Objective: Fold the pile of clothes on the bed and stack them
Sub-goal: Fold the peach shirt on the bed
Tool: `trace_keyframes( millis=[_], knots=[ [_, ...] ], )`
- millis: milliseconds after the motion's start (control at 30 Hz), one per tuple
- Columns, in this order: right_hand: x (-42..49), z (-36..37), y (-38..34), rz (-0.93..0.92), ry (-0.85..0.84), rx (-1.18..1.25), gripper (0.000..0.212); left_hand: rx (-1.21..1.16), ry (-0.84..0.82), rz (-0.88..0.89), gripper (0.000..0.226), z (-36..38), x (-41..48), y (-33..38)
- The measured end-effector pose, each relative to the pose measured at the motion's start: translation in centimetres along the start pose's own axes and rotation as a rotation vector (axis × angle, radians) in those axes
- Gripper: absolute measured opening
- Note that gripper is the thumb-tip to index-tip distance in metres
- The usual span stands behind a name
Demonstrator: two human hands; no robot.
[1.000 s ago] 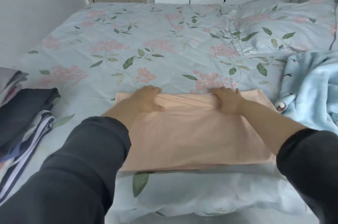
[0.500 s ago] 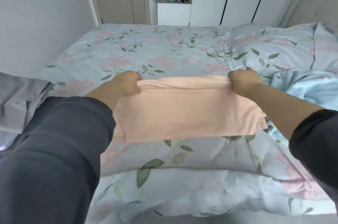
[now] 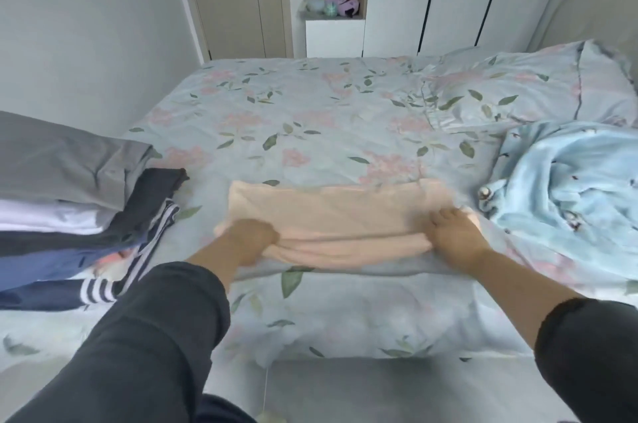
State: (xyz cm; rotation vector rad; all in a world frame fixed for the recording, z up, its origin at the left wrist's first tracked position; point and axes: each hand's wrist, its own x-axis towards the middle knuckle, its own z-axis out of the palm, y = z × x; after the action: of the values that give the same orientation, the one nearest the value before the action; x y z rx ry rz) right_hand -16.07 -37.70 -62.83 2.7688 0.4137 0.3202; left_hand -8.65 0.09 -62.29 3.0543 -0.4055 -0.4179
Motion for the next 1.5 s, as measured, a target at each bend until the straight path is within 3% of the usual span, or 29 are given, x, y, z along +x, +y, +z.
trace_keyframes(
  millis=[67,133,233,300,400,500,600,667,767,867,1033,1200,1300,1400,1500],
  knots=[
    [-2.2,2.5,-1.1,0.129,-0.233,0.157,0.040,-0.102,-0.123,0.013,0.019,1.9,-0.7,0.1],
    [-2.8,3.4,-1.2,0.284,-0.201,0.372,0.028,-0.197,-0.196,-0.043,0.009,1.6,-0.3,-0.7],
    [-1.9,2.9,-1.1,0.432,-0.113,0.504,0.014,-0.410,-0.319,-0.060,0.022,-0.8,0.9,-0.7],
    [-0.8,2.6,-0.9,0.551,-0.077,0.545,0.022,-0.407,-0.179,-0.030,0.028,-1.3,2.7,0.3],
    [1.0,3.3,-0.1,0.718,-0.063,0.490,0.018,-0.140,0.181,0.057,0.042,0.1,4.6,3.7],
    [2.4,4.6,1.6,0.940,-0.061,0.573,0.035,-0.040,0.173,0.044,0.056,4.4,4.9,6.2],
    [3.8,6.0,3.6,1.124,-0.170,0.716,0.048,0.004,0.213,0.010,0.059,7.6,5.4,6.0],
    [5.1,6.4,4.6,1.129,-0.164,0.781,0.043,0.016,0.259,0.009,0.061,8.1,6.0,5.7],
    [7.2,6.5,5.4,1.135,0.096,0.960,0.022,0.031,0.308,0.020,0.062,8.5,6.3,5.6],
    [8.9,6.0,6.0,1.175,0.311,0.948,0.023,0.028,0.329,0.012,0.064,8.9,6.3,5.5],
    [8.0,7.7,5.7,1.117,-0.017,0.723,0.039,0.017,0.335,-0.014,0.064,8.9,6.2,5.7],
    [7.7,7.8,5.4,1.285,0.039,0.905,0.051,-0.033,0.342,0.000,0.061,8.5,5.8,5.8],
    [7.5,7.8,5.4,1.266,-0.017,0.956,0.049,-0.174,0.428,-0.012,0.051,7.7,5.7,5.6],
    [8.2,7.6,5.0,1.189,-0.044,0.956,0.044,-0.285,0.595,-0.238,0.045,6.1,6.3,3.4],
    [8.8,7.2,4.8,1.172,-0.014,0.964,0.041,-0.511,0.525,-0.654,0.044,3.3,8.0,0.3]
  ],
)
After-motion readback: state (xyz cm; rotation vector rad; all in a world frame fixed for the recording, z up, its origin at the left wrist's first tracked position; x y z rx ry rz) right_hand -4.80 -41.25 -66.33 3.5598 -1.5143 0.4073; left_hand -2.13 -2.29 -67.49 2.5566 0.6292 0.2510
